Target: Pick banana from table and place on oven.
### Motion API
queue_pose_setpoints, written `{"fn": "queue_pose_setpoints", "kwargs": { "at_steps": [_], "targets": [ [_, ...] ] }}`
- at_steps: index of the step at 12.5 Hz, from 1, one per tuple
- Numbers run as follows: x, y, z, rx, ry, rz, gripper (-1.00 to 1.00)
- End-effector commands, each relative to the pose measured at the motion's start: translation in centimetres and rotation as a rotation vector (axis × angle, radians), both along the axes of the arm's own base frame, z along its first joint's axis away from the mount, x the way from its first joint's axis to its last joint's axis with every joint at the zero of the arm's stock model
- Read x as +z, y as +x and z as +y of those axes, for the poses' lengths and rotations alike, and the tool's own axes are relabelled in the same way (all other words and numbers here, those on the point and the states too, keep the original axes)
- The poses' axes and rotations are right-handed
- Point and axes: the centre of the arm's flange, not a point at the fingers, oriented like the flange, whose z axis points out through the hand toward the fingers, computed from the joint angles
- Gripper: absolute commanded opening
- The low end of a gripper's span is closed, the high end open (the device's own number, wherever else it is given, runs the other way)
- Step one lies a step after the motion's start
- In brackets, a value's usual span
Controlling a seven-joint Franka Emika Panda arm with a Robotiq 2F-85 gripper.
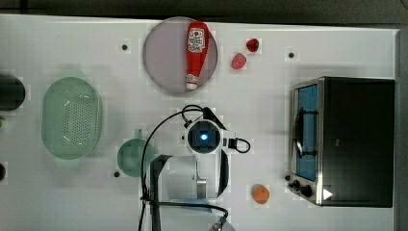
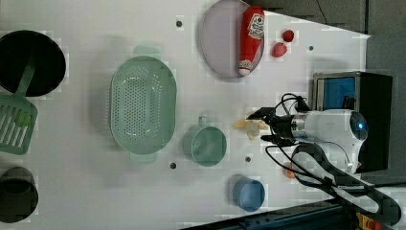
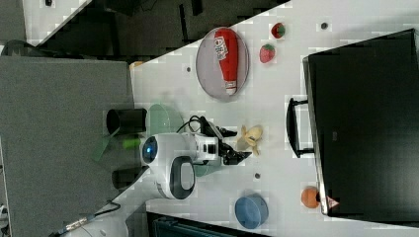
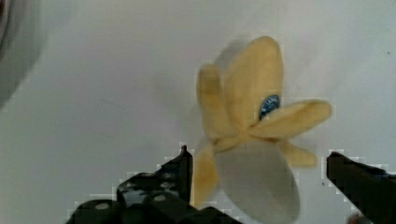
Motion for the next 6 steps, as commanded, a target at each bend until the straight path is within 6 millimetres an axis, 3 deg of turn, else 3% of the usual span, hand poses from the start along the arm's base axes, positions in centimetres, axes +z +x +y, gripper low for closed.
{"fn": "queue_pose_setpoints", "kwargs": {
  "at_steps": [1, 6],
  "targets": [
    [-1.25, 0.02, -0.81, -0.051, -0.003, -0.039, 0.93],
    [-1.26, 0.2, -0.69, -0.05, -0.001, -0.046, -0.27]
  ]
}}
